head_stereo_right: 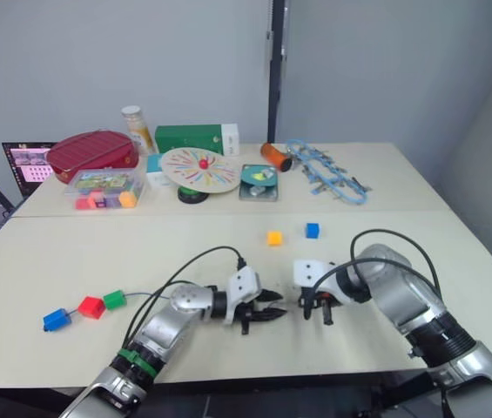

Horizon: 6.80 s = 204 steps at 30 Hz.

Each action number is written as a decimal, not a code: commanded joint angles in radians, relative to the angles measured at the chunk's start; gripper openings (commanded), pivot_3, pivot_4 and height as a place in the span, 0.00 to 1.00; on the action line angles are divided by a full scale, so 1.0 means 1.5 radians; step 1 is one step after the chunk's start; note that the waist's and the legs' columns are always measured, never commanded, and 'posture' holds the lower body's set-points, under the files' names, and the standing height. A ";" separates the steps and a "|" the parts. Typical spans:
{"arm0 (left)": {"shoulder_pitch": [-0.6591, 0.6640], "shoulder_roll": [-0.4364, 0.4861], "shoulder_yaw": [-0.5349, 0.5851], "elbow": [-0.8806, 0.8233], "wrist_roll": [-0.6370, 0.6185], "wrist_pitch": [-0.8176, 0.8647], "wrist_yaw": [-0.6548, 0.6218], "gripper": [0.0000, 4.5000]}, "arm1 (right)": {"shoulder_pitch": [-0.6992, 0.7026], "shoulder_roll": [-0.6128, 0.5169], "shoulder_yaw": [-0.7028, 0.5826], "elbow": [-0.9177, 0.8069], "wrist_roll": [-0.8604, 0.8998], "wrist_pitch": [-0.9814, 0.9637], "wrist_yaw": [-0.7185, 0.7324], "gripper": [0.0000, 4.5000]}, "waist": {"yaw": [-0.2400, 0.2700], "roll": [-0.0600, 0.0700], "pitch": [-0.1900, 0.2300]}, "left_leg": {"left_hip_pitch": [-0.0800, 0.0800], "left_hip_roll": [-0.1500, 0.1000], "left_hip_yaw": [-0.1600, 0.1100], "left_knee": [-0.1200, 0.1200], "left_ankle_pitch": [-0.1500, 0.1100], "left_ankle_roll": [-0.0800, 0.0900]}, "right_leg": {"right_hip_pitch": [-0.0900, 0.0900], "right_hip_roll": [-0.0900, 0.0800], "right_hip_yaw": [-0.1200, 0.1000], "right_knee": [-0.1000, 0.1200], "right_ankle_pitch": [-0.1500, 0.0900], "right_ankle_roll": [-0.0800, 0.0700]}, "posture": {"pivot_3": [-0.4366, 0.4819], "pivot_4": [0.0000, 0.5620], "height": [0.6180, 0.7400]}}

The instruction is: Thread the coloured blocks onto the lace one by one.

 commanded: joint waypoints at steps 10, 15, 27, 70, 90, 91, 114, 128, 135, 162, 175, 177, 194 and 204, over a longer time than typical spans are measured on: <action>0.007 -0.004 -0.022 0.004 0.025 -0.003 0.001 0.00 | 0.036 -0.015 -0.067 -0.090 0.062 0.100 -0.005 0.20 | 0.003 0.000 0.000 | 0.000 0.000 0.000 0.000 0.000 0.000 | 0.000 0.000 0.000 0.000 0.000 0.000 | 0.48 0.27 1.00; -0.003 0.006 0.015 0.001 0.001 -0.031 -0.003 0.00 | 0.132 -0.071 -0.256 -0.142 0.188 0.173 0.006 0.58 | 0.010 0.000 0.000 | -0.001 0.000 -0.001 0.000 0.000 0.001 | 0.000 -0.001 0.000 0.000 0.000 0.000 | 0.48 0.27 1.00; 0.001 0.054 0.059 -0.017 -0.055 -0.026 -0.060 0.00 | 0.398 0.112 -0.602 -0.269 0.357 0.267 -0.243 0.89 | 0.014 0.000 0.000 | 0.000 0.002 0.000 -0.001 0.000 0.000 | 0.000 0.000 0.001 -0.001 0.000 0.000 | 0.48 0.27 1.00; 0.092 0.089 0.076 -0.247 -0.080 0.122 0.041 0.00 | -0.223 0.375 -0.380 0.757 0.108 -0.353 -0.655 0.89 | -0.023 0.001 0.000 | 0.001 0.000 0.001 -0.006 0.004 -0.006 | -0.001 0.001 0.002 0.001 0.000 0.000 | 0.48 0.27 1.00; 0.099 0.062 0.070 -0.225 -0.079 0.090 0.059 0.00 | 0.054 0.331 -0.385 0.172 0.213 -0.079 -0.576 0.25 | -0.018 0.002 0.000 | 0.000 0.000 0.000 -0.007 0.003 -0.004 | -0.002 0.000 0.002 0.001 0.000 0.000 | 0.48 0.27 1.00; 0.100 0.062 0.072 -0.224 -0.080 0.088 0.059 0.00 | 0.090 0.326 -0.386 0.101 0.228 -0.037 -0.579 0.25 | -0.017 0.002 0.000 | -0.001 0.001 0.000 -0.007 0.002 -0.003 | -0.002 0.000 0.002 0.001 0.000 0.000 | 0.48 0.27 1.00; 0.040 0.052 0.052 -0.086 -0.069 0.026 -0.033 0.00 | 0.436 0.382 -0.470 -0.432 0.472 0.377 -0.724 0.72 | -0.008 0.003 -0.001 | 0.002 0.000 0.001 -0.005 0.001 0.001 | 0.000 0.001 0.002 0.000 0.000 0.000 | 0.48 0.27 1.00; 0.074 0.071 0.063 -0.124 -0.065 0.031 -0.008 0.00 | 0.260 -0.019 -0.419 -0.243 0.505 0.291 -0.343 0.99 | -0.005 0.003 0.000 | 0.001 0.001 0.001 -0.005 0.001 0.001 | 0.001 0.001 0.002 -0.002 0.000 0.000 | 0.48 0.27 1.00; 0.096 0.071 0.050 -0.162 -0.058 0.045 0.010 0.00 | 0.094 -0.148 -0.151 -0.095 0.268 -0.010 -0.050 0.99 | -0.006 0.002 0.000 | 0.001 0.001 0.002 -0.004 0.000 0.001 | 0.001 0.001 0.001 -0.003 0.000 0.001 | 0.48 0.27 1.00; 0.079 0.063 0.007 -0.145 -0.023 0.046 0.023 0.00 | 0.025 -0.018 -0.060 0.072 0.130 -0.094 0.044 0.27 | -0.001 0.002 0.000 | 0.000 0.000 0.001 -0.003 0.001 0.001 | -0.001 0.000 0.001 -0.002 0.000 0.000 | 0.48 0.27 1.00; 0.045 0.048 -0.011 -0.106 -0.021 0.023 -0.012 0.00 | 0.031 -0.013 -0.058 0.077 0.105 -0.110 0.040 0.27 | -0.001 0.002 0.000 | 0.000 0.000 0.001 -0.003 0.001 0.001 | -0.001 0.000 0.001 -0.002 0.000 0.000 | 0.48 0.27 1.00; 0.045 0.047 -0.010 -0.105 -0.022 0.024 -0.013 0.00 | 0.031 -0.012 -0.058 0.078 0.103 -0.112 0.038 0.27 | -0.001 0.002 0.000 | 0.000 0.000 0.001 -0.003 0.001 0.001 | -0.001 0.000 0.001 -0.002 0.000 0.000 | 0.48 0.27 1.00; -0.004 -0.016 -0.028 -0.029 -0.006 -0.010 -0.017 0.00 | 0.035 0.005 -0.052 0.075 0.101 -0.113 0.034 0.27 | -0.001 0.002 0.000 | 0.000 0.000 0.001 -0.003 0.001 0.001 | 0.000 0.000 0.001 -0.002 0.000 0.001 | 0.48 0.27 1.00; -0.014 -0.021 -0.017 -0.025 0.017 0.005 0.004 0.07 | 0.029 0.014 -0.046 0.083 0.089 -0.114 0.039 0.27 | -0.002 0.002 0.000 | 0.000 0.000 0.001 -0.002 0.001 0.001 | 0.000 0.000 0.001 -0.002 0.000 0.001 | 0.48 0.27 1.00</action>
